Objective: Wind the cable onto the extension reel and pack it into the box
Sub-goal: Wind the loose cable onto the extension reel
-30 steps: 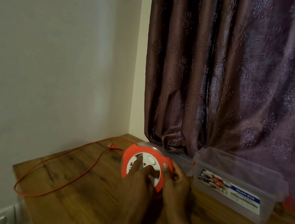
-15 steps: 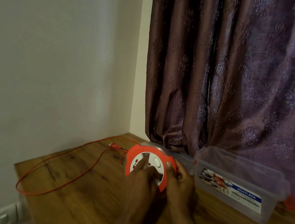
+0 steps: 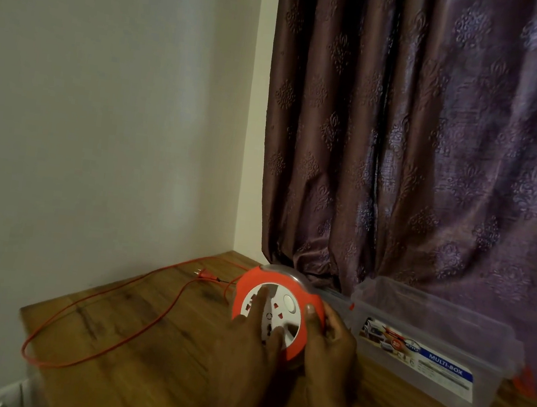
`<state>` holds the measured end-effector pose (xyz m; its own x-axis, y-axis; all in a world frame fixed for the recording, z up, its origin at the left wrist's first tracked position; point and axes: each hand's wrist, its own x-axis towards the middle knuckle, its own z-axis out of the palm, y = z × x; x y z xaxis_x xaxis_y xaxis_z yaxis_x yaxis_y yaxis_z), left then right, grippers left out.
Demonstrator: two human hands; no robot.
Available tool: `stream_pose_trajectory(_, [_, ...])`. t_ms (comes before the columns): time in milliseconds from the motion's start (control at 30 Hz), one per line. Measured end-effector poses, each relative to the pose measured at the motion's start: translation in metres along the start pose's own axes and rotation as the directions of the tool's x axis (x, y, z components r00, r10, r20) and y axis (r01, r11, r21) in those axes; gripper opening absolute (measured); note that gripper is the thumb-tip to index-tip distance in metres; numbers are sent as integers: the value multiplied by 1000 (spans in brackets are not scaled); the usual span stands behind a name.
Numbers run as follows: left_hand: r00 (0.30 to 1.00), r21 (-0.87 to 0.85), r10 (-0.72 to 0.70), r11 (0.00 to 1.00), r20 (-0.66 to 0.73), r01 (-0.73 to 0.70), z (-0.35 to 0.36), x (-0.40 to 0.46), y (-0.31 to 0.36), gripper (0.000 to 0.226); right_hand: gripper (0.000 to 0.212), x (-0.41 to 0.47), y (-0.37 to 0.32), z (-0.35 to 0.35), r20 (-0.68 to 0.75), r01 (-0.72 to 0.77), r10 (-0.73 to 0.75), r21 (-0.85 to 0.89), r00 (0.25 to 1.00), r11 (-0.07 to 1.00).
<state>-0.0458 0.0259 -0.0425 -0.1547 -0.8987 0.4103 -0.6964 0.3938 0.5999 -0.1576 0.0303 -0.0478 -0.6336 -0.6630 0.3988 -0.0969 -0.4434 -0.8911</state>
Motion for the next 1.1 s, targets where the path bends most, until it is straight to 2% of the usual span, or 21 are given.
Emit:
stream_pose_trajectory(233, [999, -9, -44, 999, -23, 44, 3, -1, -2, 71, 28, -4, 0, 3, 21, 3, -3, 23, 1000, 1000])
stream_pose_trajectory(400, [996, -13, -74, 997, -47, 73, 4, 0, -3, 65, 31, -4, 2, 4, 47, 7, -8, 27, 999, 1000])
stream_pose_trajectory(500, [997, 40, -52, 998, -53, 55, 6, -1, -2, 61, 32, -4, 2, 4, 55, 4, -6, 41, 998, 999])
stream_pose_trajectory(600, [996, 20, -56, 998, -68, 58, 8, -3, 3, 57, 27, -4, 0, 3, 58, -8, 4, 59, 998, 998])
stream_pose_trajectory(700, [995, 35, 2, 999, -95, 1, 10, -3, 3, 62, 24, -5, -1, 3, 62, -5, 2, 60, 998, 998])
stream_pose_trajectory(800, [993, 48, 43, 998, -106, -38, 7, -4, 1, 66, 29, -6, -1, 3, 53, -7, 5, 41, 999, 999])
stream_pose_trajectory(867, [989, 24, 60, 998, -132, -57, 4, -5, 3, 57, 29, -5, -1, 3, 50, -11, 9, 35, 999, 999])
stream_pose_trajectory(967, [972, -48, 105, 992, -211, -117, -1, -5, 4, 30, 26, -5, -2, 4, 52, -10, 8, 36, 999, 999])
stream_pose_trajectory(1100, [966, -104, 118, 984, -230, -145, -4, -4, 4, 26, 18, -5, -4, 5, 53, -3, 2, 31, 999, 1000])
